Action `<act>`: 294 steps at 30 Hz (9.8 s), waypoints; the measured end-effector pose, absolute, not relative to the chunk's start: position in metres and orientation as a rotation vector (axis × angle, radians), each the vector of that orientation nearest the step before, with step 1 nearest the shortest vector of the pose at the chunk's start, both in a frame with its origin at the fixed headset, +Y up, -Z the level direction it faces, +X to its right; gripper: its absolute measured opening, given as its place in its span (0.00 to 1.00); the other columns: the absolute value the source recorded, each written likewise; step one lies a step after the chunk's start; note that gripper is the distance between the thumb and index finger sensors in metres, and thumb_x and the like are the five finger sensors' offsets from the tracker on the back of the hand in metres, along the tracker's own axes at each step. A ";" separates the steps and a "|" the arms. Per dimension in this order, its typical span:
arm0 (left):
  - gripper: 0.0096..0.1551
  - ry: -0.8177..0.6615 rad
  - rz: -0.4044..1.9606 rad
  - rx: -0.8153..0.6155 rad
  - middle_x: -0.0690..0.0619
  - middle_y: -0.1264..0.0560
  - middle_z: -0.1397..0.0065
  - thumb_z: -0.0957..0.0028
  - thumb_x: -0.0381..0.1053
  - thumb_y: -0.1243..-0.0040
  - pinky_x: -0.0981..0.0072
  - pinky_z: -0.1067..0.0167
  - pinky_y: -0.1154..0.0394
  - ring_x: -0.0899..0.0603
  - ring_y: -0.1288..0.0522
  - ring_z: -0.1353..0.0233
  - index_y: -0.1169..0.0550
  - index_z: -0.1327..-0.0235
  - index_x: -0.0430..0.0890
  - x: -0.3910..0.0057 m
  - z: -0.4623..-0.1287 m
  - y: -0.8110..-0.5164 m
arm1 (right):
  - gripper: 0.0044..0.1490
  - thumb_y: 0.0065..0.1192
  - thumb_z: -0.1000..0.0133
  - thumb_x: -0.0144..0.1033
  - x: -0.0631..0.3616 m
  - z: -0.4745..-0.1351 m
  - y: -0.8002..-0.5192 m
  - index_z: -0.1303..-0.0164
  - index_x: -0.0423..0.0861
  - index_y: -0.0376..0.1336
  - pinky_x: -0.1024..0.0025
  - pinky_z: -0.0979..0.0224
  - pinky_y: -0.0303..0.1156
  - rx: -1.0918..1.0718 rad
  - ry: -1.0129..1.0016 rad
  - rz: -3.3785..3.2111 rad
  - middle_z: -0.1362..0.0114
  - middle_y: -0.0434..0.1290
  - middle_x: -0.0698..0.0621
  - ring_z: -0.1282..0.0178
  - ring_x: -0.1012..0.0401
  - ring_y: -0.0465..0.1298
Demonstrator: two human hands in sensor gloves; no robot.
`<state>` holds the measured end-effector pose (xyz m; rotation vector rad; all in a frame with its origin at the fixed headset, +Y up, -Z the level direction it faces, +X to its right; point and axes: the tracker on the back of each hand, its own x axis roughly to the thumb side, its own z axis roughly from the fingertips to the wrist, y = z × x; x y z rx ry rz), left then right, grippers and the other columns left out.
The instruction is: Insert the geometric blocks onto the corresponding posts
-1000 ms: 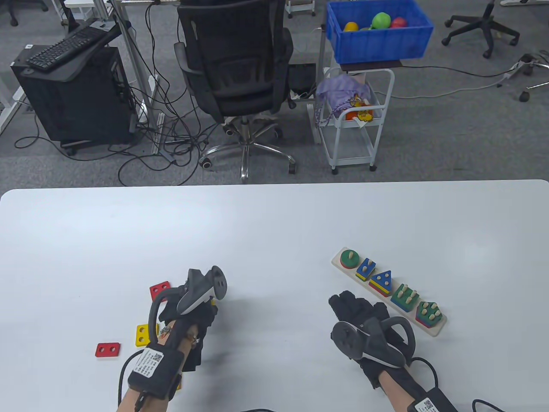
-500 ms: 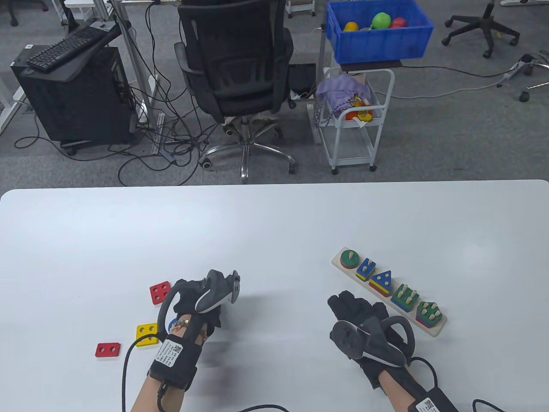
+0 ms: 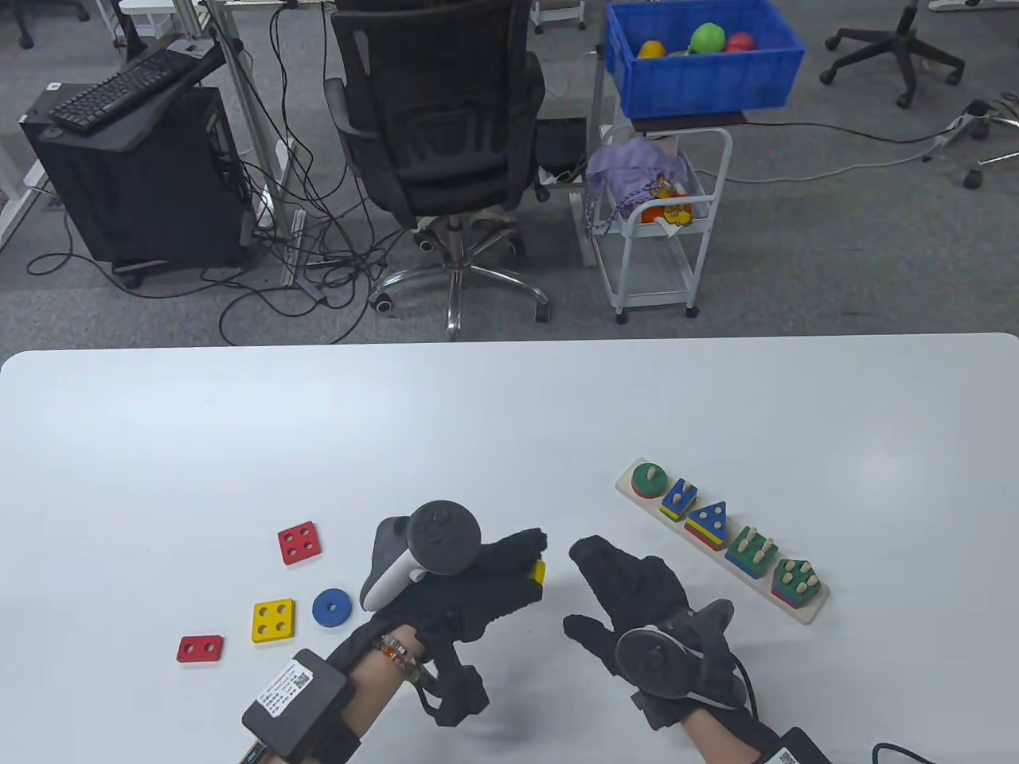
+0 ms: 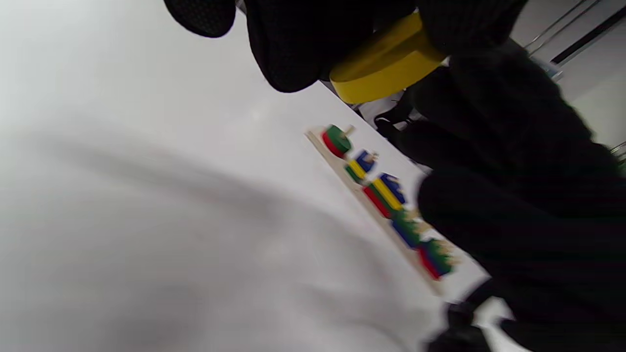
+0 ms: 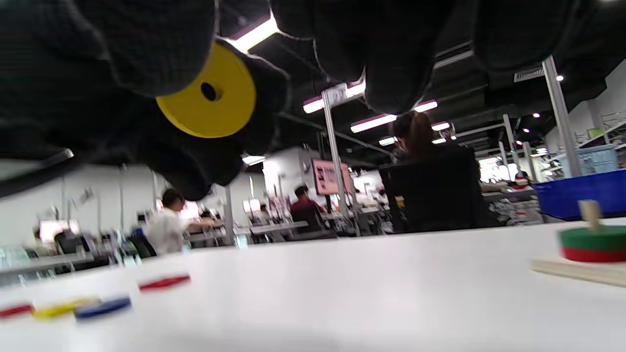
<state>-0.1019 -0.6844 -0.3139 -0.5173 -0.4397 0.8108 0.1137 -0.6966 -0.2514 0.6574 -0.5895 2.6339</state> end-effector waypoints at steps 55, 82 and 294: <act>0.42 -0.025 -0.045 -0.072 0.56 0.46 0.10 0.47 0.67 0.46 0.32 0.20 0.50 0.39 0.46 0.11 0.43 0.19 0.62 -0.312 -0.276 -0.711 | 0.42 0.73 0.57 0.49 0.152 -0.431 -0.697 0.33 0.47 0.65 0.32 0.30 0.65 -0.169 -0.056 3.276 0.32 0.74 0.43 0.39 0.46 0.77; 0.41 -0.094 0.007 -0.088 0.56 0.43 0.10 0.48 0.66 0.44 0.34 0.20 0.47 0.40 0.42 0.12 0.41 0.20 0.61 -0.300 -0.269 -0.706 | 0.44 0.69 0.54 0.51 0.146 -0.393 -0.705 0.28 0.49 0.59 0.31 0.29 0.63 0.067 -0.133 3.188 0.23 0.66 0.42 0.27 0.43 0.71; 0.40 -0.336 1.330 -0.675 0.58 0.32 0.17 0.47 0.65 0.40 0.42 0.21 0.40 0.47 0.32 0.19 0.38 0.22 0.58 -0.176 -0.270 -0.751 | 0.44 0.71 0.54 0.46 0.034 -0.234 -0.707 0.29 0.50 0.55 0.36 0.36 0.69 0.854 -0.572 2.474 0.27 0.67 0.46 0.31 0.47 0.74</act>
